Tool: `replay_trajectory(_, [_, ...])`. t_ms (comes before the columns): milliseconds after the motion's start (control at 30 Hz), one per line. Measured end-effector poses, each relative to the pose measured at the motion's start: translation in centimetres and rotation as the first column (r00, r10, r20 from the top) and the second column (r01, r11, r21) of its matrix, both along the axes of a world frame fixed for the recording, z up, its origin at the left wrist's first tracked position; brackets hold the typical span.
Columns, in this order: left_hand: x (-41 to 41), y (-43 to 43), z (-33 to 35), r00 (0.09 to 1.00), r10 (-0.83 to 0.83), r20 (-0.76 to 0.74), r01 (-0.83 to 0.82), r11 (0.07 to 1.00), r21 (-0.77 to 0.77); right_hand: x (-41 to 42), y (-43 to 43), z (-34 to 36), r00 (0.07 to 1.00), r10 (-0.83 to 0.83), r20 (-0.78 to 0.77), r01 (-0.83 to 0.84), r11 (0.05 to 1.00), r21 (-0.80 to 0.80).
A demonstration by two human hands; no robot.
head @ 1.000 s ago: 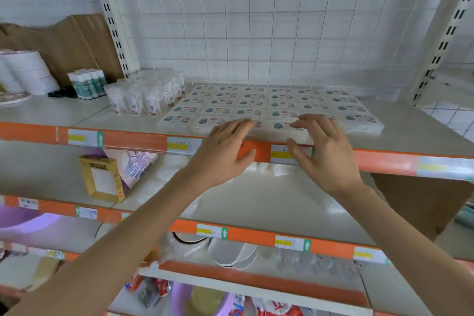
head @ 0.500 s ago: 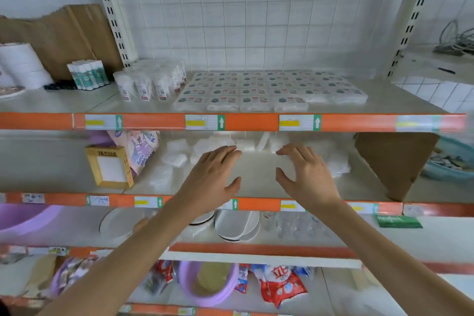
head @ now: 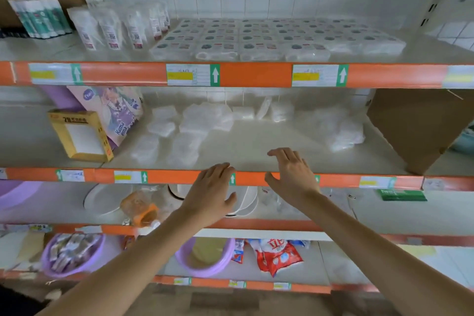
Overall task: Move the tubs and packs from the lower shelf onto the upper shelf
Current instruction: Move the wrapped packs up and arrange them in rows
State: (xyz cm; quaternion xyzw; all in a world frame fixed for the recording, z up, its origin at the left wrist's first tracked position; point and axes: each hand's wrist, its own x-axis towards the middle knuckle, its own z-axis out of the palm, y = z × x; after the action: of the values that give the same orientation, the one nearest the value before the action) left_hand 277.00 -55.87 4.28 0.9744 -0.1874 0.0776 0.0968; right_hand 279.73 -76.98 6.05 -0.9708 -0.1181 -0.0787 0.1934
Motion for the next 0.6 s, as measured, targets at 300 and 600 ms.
replay_trajectory(300, [10.1, -10.4, -2.9, 0.995, -0.096, 0.001, 0.096, 0.995, 0.004, 8.2, -7.8, -4.8, 0.985, -0.158, 0.068, 0.159, 0.987, -0.001])
replay_trajectory(600, [17.4, -22.8, -5.0, 0.978, -0.211, 0.008, 0.211, 0.975, -0.075, 14.2, -18.5, -5.4, 0.87, -0.428, 0.244, 0.402, 0.903, 0.15])
